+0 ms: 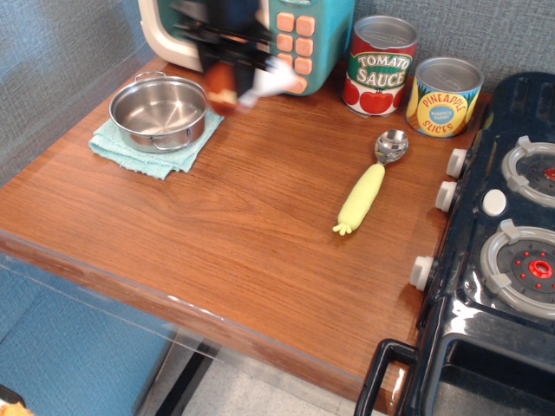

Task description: Put the mushroom in the pot

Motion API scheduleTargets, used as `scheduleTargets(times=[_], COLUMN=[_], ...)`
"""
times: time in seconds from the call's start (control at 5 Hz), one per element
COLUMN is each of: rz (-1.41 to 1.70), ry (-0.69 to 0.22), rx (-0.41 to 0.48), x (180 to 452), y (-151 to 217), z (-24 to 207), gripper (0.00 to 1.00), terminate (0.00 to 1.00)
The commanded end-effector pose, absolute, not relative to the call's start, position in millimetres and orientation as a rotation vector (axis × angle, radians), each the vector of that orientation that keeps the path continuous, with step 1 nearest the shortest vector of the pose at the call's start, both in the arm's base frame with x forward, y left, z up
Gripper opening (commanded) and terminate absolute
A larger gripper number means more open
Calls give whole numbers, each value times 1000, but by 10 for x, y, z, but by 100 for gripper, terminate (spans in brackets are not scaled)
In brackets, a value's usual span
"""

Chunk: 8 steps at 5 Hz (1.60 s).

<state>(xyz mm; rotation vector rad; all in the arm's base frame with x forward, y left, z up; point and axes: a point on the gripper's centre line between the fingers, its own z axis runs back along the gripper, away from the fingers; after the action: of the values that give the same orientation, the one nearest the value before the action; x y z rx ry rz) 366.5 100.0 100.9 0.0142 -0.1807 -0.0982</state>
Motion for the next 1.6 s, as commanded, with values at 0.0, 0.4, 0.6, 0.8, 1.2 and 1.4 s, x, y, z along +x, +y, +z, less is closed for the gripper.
scheduleTargets(times=[0.0,0.4,0.6,0.8,1.2,1.4], rz=[97,98,61,37,24,24], ry=[-210,-183,-198,-216,-228,-228], rx=[-4,-20,-14,0,7,7], x=[3601,3652,3653,3625,3598,3598], y=[1680,1677,1578,1488,1450,1450], z=[1149,1065,1104,1177,1213,1213], gripper=[0,100,100,100,100,100], terminate=[0,0,0,0,0,0])
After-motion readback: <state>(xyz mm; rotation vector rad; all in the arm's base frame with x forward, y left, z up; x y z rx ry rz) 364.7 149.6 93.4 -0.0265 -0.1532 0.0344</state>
